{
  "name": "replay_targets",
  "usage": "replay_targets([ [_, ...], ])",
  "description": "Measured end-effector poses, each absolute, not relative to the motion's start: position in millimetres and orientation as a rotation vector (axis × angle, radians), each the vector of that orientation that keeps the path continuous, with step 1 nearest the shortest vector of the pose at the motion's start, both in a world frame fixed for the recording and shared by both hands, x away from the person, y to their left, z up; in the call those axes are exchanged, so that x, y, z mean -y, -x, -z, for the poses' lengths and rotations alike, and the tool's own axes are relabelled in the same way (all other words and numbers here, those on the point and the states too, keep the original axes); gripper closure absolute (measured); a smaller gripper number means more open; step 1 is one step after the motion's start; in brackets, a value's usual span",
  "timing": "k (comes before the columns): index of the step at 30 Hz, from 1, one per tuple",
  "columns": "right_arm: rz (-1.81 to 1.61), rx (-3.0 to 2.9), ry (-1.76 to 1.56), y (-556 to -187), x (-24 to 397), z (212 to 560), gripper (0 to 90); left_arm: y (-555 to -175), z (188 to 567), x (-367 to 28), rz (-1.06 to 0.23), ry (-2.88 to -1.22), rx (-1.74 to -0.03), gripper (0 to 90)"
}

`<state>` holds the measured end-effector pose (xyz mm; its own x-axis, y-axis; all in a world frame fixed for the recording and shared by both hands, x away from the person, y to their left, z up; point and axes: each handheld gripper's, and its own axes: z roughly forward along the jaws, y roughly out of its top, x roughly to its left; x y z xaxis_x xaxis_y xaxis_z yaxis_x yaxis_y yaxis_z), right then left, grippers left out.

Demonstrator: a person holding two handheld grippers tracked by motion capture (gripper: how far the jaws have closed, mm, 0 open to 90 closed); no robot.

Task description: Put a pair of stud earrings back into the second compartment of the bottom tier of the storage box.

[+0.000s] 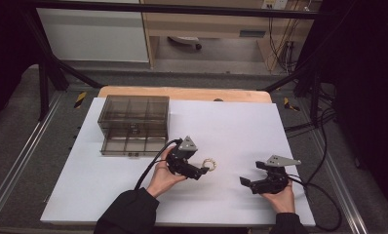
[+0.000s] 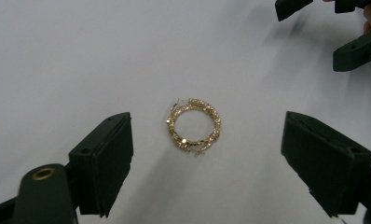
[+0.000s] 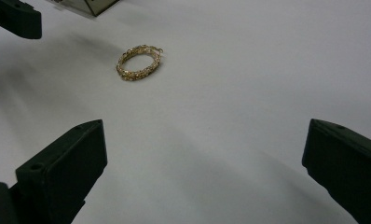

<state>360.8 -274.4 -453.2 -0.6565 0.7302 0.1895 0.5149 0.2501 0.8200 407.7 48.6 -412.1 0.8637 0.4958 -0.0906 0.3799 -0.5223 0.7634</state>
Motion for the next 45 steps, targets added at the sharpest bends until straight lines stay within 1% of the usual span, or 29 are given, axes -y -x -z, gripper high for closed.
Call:
replay_targets([
  [6, -1.365, -2.289, -1.171, -360, 274, 453, 0.8, -410, 421, -32, -0.150, -2.223, -0.611, 29.2],
  [7, -1.365, -2.289, -1.171, -360, 274, 453, 0.8, -410, 422, -29, -0.145, -2.236, -0.608, 29.2],
  [8, -1.365, -2.291, -1.168, -361, 275, 453, 0.7, -411, 424, -26, -0.148, -2.245, -0.605, 33.3],
  [9, -1.365, -2.291, -1.168, -361, 275, 453, 0.7, -411, 426, -24, -0.149, -2.251, -0.606, 33.3],
  [10, -1.364, -2.292, -1.165, -361, 275, 453, 0.7, -413, 428, -20, -0.143, -2.262, -0.602, 39.1],
  [12, -1.365, -2.290, -1.166, -361, 274, 453, 0.7, -413, 429, -19, -0.145, -2.268, -0.601, 43.7],
  [17, -1.359, -2.295, -1.165, -361, 274, 453, 0.7, -414, 434, -13, -0.141, -2.283, -0.601, 52.1],
  [18, -1.359, -2.295, -1.165, -361, 274, 453, 0.7, -415, 436, -12, -0.143, -2.283, -0.602, 52.1],
  [21, -1.361, -2.295, -1.166, -361, 274, 453, 0.7, -416, 440, -9, -0.139, -2.296, -0.604, 60.5],
  [26, -1.361, -2.295, -1.166, -361, 274, 453, 0.8, -418, 443, -7, -0.144, -2.296, -0.606, 69.5],
  [34, -1.365, -2.292, -1.167, -360, 274, 453, 0.7, -419, 444, -7, -0.150, -2.301, -0.603, 78.7],
  [43, -1.365, -2.295, -1.166, -361, 274, 453, 0.7, -419, 447, -5, -0.137, -2.310, -0.596, 82.4],
  [45, -1.365, -2.295, -1.167, -361, 274, 453, 0.8, -419, 447, -5, -0.138, -2.311, -0.590, 84.4],
])
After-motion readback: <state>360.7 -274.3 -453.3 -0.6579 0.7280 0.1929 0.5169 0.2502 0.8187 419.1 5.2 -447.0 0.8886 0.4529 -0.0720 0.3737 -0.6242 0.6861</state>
